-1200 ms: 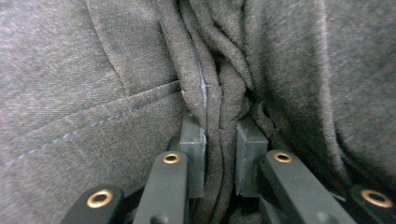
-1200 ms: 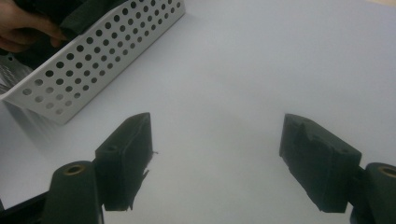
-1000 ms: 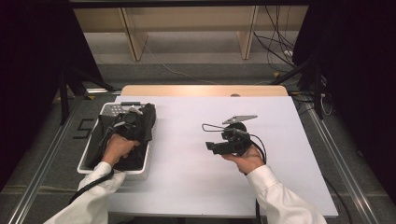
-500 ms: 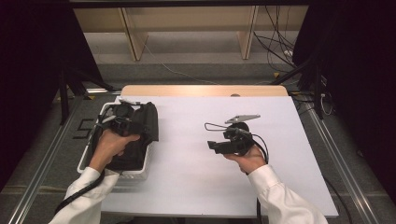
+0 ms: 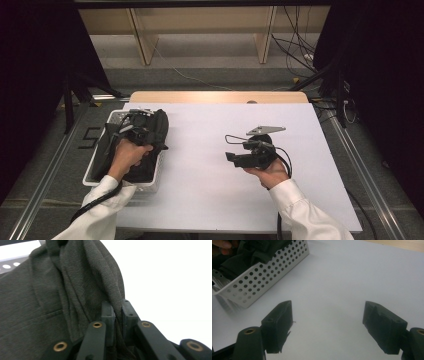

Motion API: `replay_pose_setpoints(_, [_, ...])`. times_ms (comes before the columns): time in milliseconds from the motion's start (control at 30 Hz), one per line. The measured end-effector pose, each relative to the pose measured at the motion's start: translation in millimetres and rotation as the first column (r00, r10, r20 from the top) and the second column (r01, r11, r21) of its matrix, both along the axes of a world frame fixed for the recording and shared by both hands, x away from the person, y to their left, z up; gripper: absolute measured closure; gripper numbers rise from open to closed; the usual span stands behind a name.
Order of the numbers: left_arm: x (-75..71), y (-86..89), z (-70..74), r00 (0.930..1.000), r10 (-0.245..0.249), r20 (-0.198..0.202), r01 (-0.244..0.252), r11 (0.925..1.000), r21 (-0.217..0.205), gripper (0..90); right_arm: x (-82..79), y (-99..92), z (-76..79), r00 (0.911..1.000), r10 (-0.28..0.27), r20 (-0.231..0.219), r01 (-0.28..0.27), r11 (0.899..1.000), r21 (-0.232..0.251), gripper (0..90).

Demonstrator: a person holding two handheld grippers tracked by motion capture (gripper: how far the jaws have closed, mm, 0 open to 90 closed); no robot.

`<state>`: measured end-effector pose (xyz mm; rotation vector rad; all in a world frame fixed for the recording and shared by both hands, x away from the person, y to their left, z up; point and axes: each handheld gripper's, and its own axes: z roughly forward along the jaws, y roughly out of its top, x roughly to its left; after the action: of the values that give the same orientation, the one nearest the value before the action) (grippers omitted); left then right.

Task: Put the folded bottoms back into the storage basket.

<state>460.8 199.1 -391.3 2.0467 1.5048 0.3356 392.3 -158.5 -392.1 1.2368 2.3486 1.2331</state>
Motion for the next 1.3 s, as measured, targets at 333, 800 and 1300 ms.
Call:
replay_pose_setpoints(333, [7.6,12.3,-12.0,0.9987,0.018,-0.047,-0.015,0.9976,0.068,84.5,-7.3,-6.3,1.2,0.9997,0.001,0.024,-0.001,1.000,0.008,24.7])
replay_pose_setpoints(800, [35.7,7.1,-63.5,0.9862,0.080,-0.145,-0.074,0.9961,0.047,84.9,-7.2,-6.4,-0.4,0.9999,0.002,0.015,-0.002,1.000,0.003,25.0])
replay_pose_setpoints(1300, [6.7,26.5,-16.5,0.9987,0.042,-0.028,-0.044,0.9966,-0.070,50.3,-7.1,-9.8,1.5,0.9997,-0.008,0.025,0.008,1.000,0.009,24.9])
